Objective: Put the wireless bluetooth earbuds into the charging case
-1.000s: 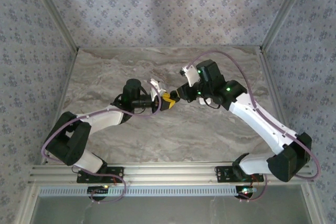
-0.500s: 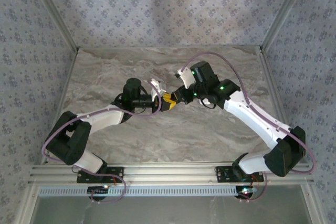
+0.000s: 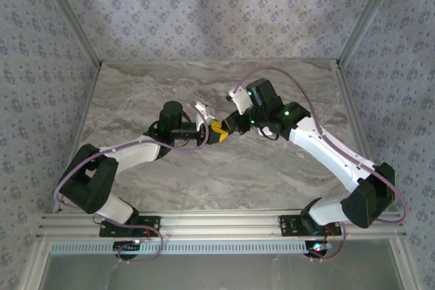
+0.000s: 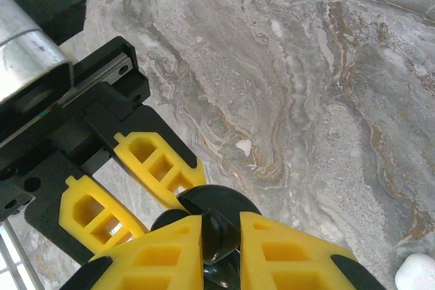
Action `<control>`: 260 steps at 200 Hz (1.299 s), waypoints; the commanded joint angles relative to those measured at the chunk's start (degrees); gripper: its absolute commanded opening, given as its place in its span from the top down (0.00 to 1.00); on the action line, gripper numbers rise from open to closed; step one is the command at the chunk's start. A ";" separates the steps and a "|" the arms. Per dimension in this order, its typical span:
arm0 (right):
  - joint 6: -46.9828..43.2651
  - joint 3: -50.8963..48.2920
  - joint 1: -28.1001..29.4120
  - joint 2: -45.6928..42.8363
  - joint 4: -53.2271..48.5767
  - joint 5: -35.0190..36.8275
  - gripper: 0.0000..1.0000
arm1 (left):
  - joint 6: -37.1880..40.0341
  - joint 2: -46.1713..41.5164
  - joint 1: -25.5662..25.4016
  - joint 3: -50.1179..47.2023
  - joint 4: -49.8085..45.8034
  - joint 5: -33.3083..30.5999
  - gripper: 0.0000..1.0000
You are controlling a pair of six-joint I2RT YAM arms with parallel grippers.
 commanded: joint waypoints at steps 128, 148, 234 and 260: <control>-7.28 0.31 0.41 -2.52 -4.51 -6.92 0.63 | -0.36 -2.70 -0.55 1.87 3.58 2.78 0.89; -5.72 0.06 -0.85 -4.51 -3.07 -9.15 0.58 | 1.04 -2.74 -0.56 1.95 1.99 2.78 0.89; 3.32 -4.35 -16.05 -8.90 3.48 -34.18 0.42 | 6.70 -4.03 -1.57 3.74 -4.69 3.75 0.89; 7.13 -4.35 -17.63 -4.69 4.16 -38.88 0.40 | 6.79 -4.00 -1.95 4.63 -4.73 4.28 0.89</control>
